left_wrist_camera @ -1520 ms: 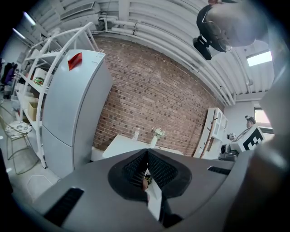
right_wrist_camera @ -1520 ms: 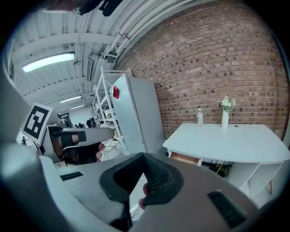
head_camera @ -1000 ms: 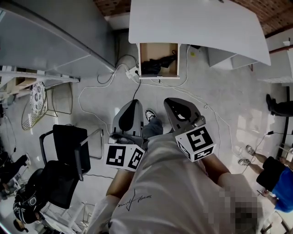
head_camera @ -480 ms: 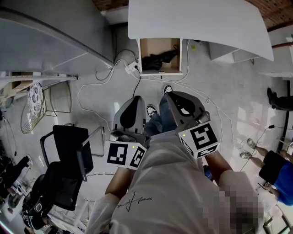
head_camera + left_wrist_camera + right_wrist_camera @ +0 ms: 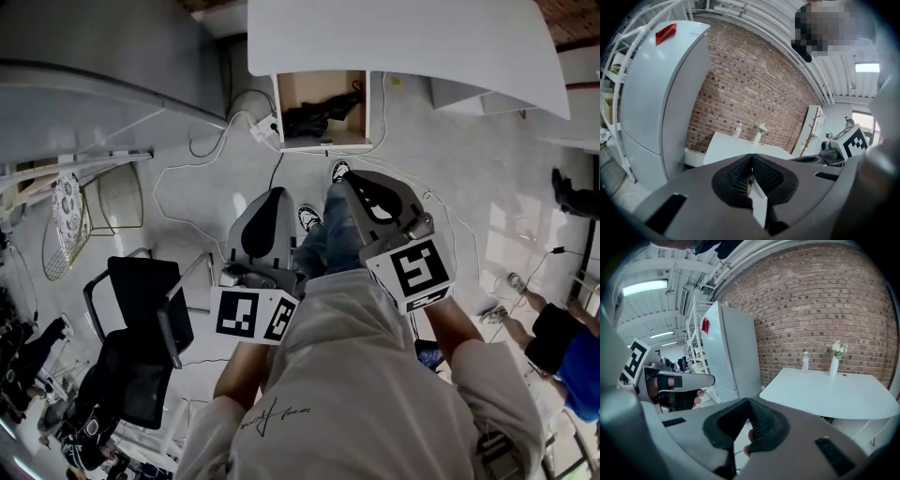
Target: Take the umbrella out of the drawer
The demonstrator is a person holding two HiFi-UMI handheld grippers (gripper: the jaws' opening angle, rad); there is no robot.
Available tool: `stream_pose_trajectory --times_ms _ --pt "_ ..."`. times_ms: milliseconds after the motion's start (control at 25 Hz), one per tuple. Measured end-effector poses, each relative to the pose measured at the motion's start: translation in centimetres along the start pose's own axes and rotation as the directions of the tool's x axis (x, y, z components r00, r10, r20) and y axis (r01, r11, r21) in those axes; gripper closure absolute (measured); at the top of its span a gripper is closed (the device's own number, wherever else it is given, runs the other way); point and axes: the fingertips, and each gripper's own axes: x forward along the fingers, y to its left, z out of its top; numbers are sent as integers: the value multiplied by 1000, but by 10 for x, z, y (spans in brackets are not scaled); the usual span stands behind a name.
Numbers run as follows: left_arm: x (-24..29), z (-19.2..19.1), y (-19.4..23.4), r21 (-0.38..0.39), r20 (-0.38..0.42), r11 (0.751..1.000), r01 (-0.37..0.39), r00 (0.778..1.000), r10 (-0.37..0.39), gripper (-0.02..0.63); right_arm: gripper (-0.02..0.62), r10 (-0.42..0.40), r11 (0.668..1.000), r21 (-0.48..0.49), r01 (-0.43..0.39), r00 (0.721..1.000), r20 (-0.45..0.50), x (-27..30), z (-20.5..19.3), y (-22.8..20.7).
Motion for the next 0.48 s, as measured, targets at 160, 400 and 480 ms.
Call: stream_pose_trajectory --times_ms 160,400,480 --pt "20 -3 1 4 -16 1000 -2 1000 3 589 580 9 1000 6 -9 1000 -17 11 -3 -17" --pt "43 -12 8 -5 -39 1000 -25 999 25 589 579 30 999 15 -29 998 -51 31 -11 -35" --pt "51 -15 12 -10 -46 999 -35 998 35 589 579 43 999 10 -43 997 -60 39 -14 -40"
